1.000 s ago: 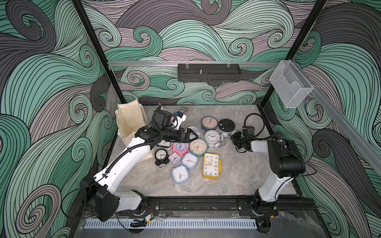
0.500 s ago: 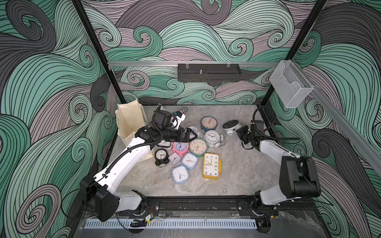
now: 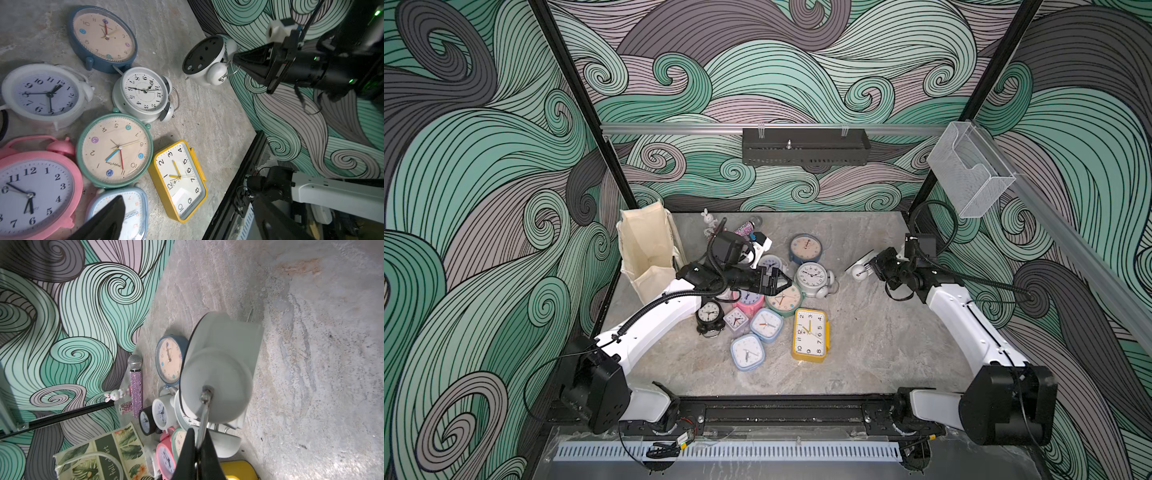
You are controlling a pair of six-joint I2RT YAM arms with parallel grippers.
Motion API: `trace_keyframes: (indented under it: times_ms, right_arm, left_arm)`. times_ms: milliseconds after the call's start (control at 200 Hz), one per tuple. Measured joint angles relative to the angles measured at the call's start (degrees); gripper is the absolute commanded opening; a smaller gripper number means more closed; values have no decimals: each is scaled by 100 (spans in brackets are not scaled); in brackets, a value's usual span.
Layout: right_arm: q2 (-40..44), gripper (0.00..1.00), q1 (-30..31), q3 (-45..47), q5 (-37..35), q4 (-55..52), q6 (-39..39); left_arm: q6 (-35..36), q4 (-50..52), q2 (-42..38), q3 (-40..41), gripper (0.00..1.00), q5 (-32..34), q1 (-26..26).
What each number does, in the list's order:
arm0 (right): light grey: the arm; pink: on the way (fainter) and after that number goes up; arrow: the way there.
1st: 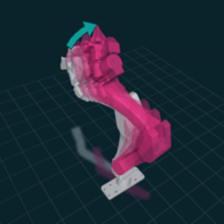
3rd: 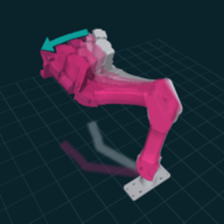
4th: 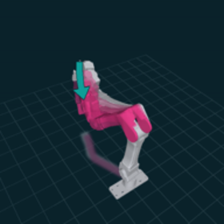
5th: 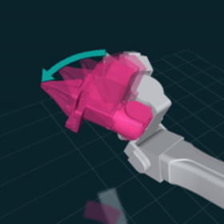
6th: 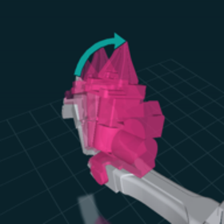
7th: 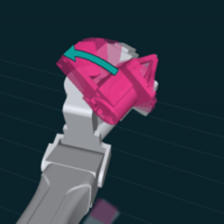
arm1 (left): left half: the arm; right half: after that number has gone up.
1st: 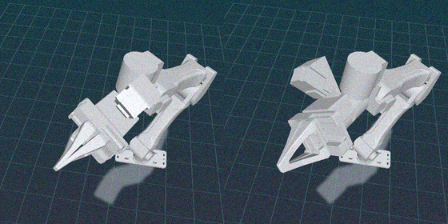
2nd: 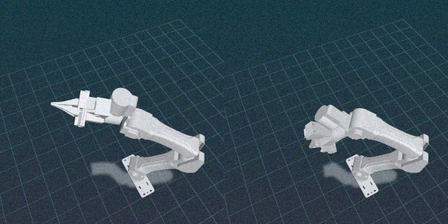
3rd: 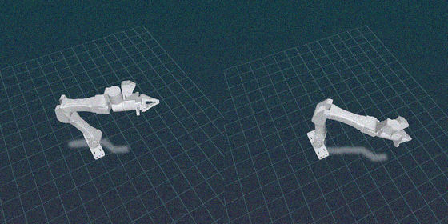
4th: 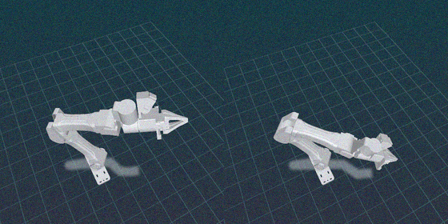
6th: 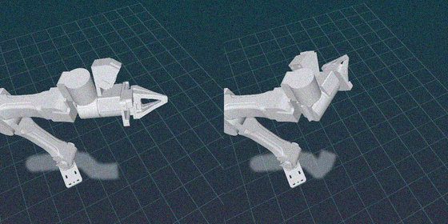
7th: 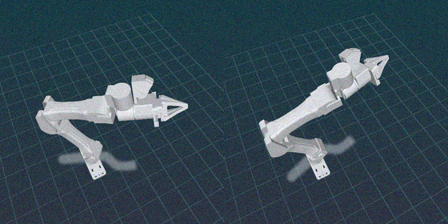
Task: Put the alarm clock into the canvas bag
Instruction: Pick up the alarm from the center of the board, then place the alarm at the canvas bag.
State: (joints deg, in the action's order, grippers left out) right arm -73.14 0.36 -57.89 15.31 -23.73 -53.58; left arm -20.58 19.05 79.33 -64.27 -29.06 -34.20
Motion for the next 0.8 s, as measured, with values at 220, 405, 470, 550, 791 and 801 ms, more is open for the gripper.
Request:
trace_keyframes:
  times_ms: [220,405,470,550,791,801]
  right_arm:
    - [254,0,7,-315,632,-562,-4]
    - [483,0,105,-511,1080,-1003,0]
    - [581,0,168,-542,1213,-1093,0]
    - [706,0,260,-546,1381,-1165,-11]
    - [925,0,426,-544,1823,-1314,-146]
    - [929,0,428,-546,1832,-1318,-155]
  left_arm:
    - [1193,-640,474,-13,99,723,-839]
    - [2544,-1147,890,-33,99,1388,-1379]
    - [2914,-1349,997,-33,99,1550,-1504]
    - [3276,-1679,1121,-31,99,1720,-1650]
    - [3633,-2966,1377,33,99,2426,-1965]
    - [3644,-3023,1397,33,99,2463,-1971]
